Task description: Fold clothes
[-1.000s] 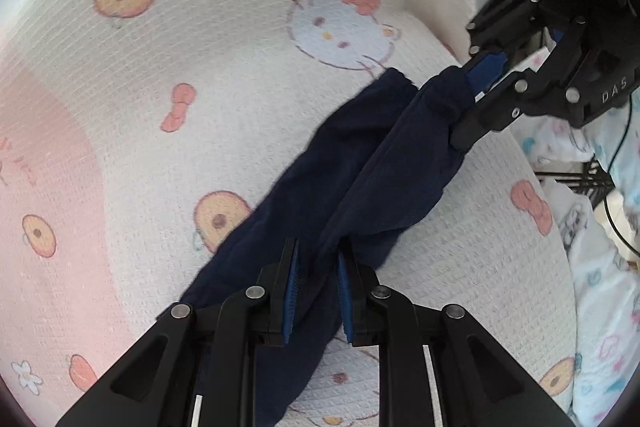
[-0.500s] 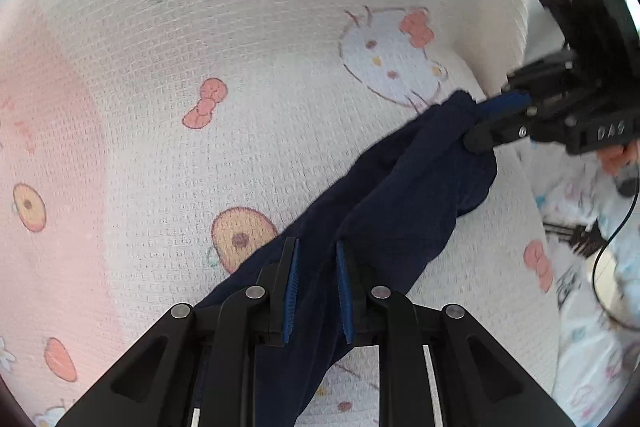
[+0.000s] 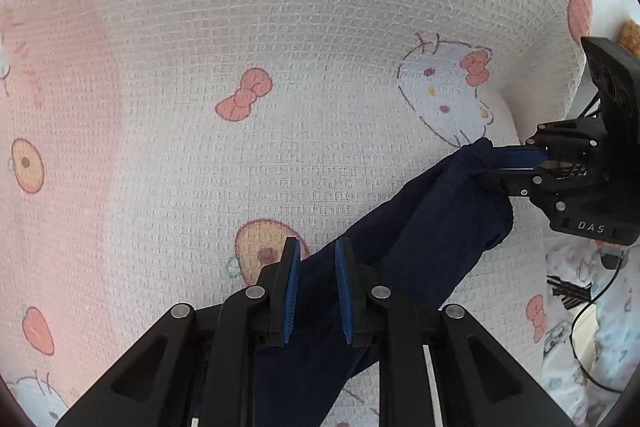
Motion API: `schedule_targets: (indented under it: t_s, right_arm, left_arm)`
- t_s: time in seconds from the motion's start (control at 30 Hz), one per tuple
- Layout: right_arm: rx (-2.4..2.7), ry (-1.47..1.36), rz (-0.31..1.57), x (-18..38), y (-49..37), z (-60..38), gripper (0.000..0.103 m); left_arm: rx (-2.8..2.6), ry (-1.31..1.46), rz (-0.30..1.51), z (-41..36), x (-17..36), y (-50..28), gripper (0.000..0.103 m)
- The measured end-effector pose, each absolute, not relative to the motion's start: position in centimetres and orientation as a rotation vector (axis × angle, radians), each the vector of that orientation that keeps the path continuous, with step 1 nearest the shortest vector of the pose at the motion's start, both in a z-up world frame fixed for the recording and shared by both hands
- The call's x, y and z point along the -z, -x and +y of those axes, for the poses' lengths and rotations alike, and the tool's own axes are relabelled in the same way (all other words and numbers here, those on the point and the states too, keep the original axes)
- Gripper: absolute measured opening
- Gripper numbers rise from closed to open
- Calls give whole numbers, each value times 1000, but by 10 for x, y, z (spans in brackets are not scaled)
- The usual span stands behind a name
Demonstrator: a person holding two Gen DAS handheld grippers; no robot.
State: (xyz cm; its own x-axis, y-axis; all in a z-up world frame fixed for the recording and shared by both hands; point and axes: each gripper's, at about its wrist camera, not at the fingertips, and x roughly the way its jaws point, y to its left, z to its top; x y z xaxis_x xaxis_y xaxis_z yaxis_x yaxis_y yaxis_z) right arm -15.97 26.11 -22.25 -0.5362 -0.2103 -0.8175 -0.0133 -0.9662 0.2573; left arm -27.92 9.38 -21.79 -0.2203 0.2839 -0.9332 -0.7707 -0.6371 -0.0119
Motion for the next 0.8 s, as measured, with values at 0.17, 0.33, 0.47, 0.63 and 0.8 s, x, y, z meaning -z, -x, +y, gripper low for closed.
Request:
schedule_targets:
  t_s: [0.17, 0.33, 0.47, 0.63, 0.8]
  right_arm:
    - [2665, -1482, -412, 217, 159, 265, 60]
    - [2720, -1383, -579, 194, 140, 272, 75]
    - [2730, -1284, -721, 186, 127, 273, 75]
    - [2739, -1287, -531, 183, 129, 249, 75]
    - [2720, -1298, -272, 189, 126, 225, 75]
  left_arm:
    - [-1918, 1560, 417, 70, 217, 297, 16]
    - [-2065, 1603, 356, 25, 194, 289, 16]
    - [-2039, 1638, 210, 7, 197, 286, 17]
    - [-2018, 1704, -20, -32, 194, 279, 68]
    - [-2006, 1738, -251, -56, 203, 280, 74]
